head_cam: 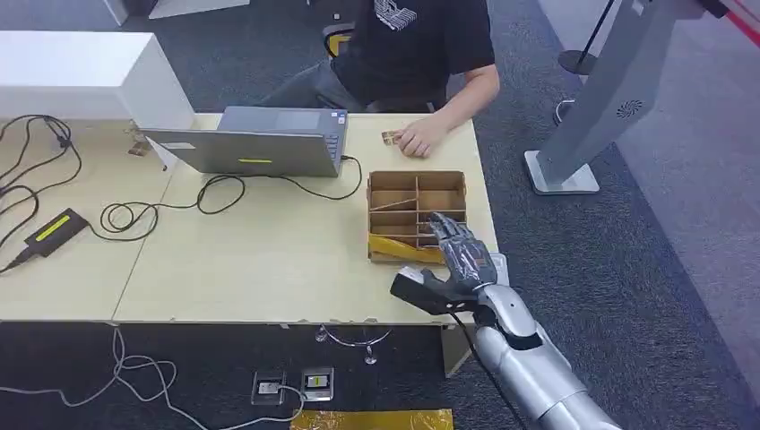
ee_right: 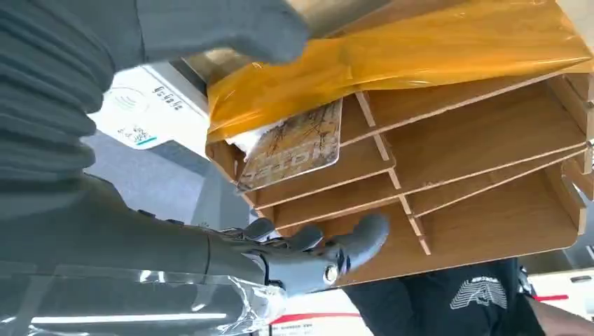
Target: Pass the card to the sensor for recognition and then transmit it.
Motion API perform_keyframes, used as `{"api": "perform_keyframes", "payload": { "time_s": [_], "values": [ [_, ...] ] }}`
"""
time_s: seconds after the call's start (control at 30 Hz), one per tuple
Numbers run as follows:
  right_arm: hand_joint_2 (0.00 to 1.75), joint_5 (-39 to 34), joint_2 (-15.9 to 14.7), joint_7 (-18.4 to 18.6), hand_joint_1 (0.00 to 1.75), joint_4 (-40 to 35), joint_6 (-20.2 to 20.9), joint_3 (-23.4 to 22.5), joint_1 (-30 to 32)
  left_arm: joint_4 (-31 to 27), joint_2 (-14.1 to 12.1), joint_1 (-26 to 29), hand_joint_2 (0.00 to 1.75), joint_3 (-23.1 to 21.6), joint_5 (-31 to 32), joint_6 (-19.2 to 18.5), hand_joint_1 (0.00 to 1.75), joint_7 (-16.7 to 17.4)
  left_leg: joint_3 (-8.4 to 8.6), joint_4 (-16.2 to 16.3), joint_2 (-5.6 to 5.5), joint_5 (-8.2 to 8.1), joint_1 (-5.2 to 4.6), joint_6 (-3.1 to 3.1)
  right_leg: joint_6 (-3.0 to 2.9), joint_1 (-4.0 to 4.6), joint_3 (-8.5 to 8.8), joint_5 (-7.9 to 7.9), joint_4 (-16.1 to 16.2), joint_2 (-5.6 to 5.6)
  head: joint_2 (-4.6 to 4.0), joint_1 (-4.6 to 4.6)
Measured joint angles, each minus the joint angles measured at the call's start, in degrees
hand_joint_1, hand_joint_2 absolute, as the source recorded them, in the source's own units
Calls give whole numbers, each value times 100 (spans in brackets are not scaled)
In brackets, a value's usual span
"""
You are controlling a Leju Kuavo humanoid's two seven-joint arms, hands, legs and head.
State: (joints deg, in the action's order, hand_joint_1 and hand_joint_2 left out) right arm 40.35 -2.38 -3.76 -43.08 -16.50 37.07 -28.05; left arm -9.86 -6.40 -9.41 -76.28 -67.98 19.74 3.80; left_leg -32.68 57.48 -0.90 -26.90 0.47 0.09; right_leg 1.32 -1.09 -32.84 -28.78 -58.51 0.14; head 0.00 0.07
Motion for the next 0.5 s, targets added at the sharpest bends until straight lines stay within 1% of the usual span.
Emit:
{"api": "perform_keyframes", "payload": {
  "time_s": [0.3, 0.5],
  "values": [
    [175, -26, 0, -15, 175, 127, 31, 144, -5, -2, 0, -1, 0, -7, 26, -22, 0, -2, 0, 0, 0, 0, 0, 0, 0, 0, -1, 0, 0, 0, 0, 0],
    [175, -85, -9, 11, 175, 170, -31, 214, -8, -2, 0, 0, 0, -39, 79, -44, 0, -11, 0, 0, 0, 0, 0, 0, 0, 0, -1, 0, 0, 0, 0, 0]
  ]
}}
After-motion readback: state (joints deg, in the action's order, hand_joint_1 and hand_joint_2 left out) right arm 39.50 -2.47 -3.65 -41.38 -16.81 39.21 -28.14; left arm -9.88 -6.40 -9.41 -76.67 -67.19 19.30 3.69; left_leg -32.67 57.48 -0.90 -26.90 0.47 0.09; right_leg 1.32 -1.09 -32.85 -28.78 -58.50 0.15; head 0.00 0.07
